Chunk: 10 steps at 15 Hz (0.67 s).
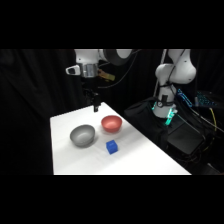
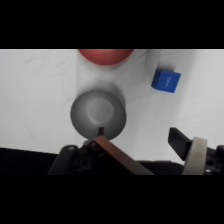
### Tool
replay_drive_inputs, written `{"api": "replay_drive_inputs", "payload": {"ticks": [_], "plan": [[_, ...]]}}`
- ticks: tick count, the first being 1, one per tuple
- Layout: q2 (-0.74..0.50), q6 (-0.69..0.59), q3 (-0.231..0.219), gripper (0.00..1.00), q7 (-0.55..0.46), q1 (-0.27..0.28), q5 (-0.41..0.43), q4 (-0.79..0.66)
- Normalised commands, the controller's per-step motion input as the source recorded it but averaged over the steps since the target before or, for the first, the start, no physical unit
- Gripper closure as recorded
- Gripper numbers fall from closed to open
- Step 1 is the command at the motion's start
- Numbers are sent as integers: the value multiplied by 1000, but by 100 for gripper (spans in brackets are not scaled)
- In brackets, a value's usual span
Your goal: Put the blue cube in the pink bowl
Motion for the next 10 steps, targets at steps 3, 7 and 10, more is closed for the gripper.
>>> {"api": "replay_drive_inputs", "payload": {"ticks": [3,7,10], "plan": [[-31,-16,44,0,70,-2,6,-12],[-46,9,55,0,153,32,25,-33],[-11,54,50,0,169,47,82,-53]]}}
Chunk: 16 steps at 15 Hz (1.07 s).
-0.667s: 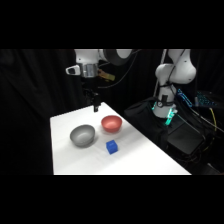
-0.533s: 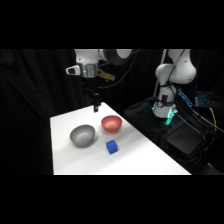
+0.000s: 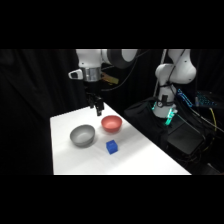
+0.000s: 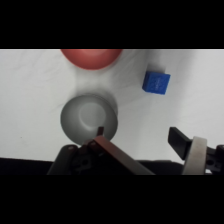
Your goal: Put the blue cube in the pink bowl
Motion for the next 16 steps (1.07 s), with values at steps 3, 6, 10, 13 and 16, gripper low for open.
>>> {"api": "replay_drive_inputs", "payload": {"ticks": [3,6,10,13,16], "plan": [[27,137,53,0,115,56,123,-80],[45,222,46,0,102,62,109,-95],[61,278,30,0,92,51,112,-110],[75,331,14,0,110,37,115,-137],[71,360,27,0,109,41,143,-153]]}}
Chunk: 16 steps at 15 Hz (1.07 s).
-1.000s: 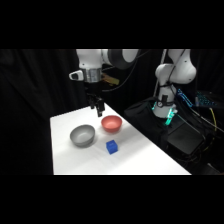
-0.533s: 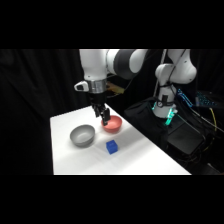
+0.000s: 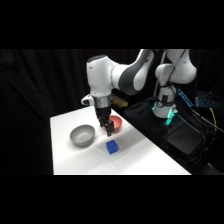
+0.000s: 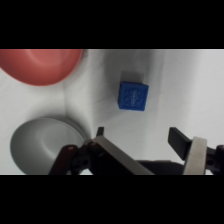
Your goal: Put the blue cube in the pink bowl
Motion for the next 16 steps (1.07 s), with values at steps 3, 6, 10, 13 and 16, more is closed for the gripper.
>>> {"api": "replay_drive_inputs", "payload": {"ticks": [3,6,10,13,16], "plan": [[66,391,7,0,157,70,69,-151],[67,353,-54,0,232,109,-48,-129],[50,296,-89,0,226,129,-73,-113],[56,305,-169,0,292,181,-175,-99],[52,292,-155,0,231,160,-142,-80]]}}
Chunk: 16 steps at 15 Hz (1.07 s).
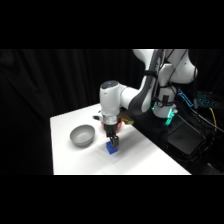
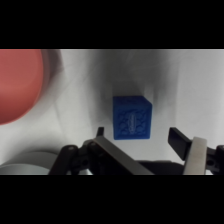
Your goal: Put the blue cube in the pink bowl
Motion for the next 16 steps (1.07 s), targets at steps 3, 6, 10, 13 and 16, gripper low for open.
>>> {"api": "replay_drive_inputs", "payload": {"ticks": [3,6,10,13,16], "plan": [[63,268,-119,0,152,123,-89,-55],[70,231,-76,0,81,83,-28,-31],[62,211,-67,0,42,78,0,-17],[57,189,-69,0,22,81,13,-4],[60,174,-70,0,4,81,19,11]]}}
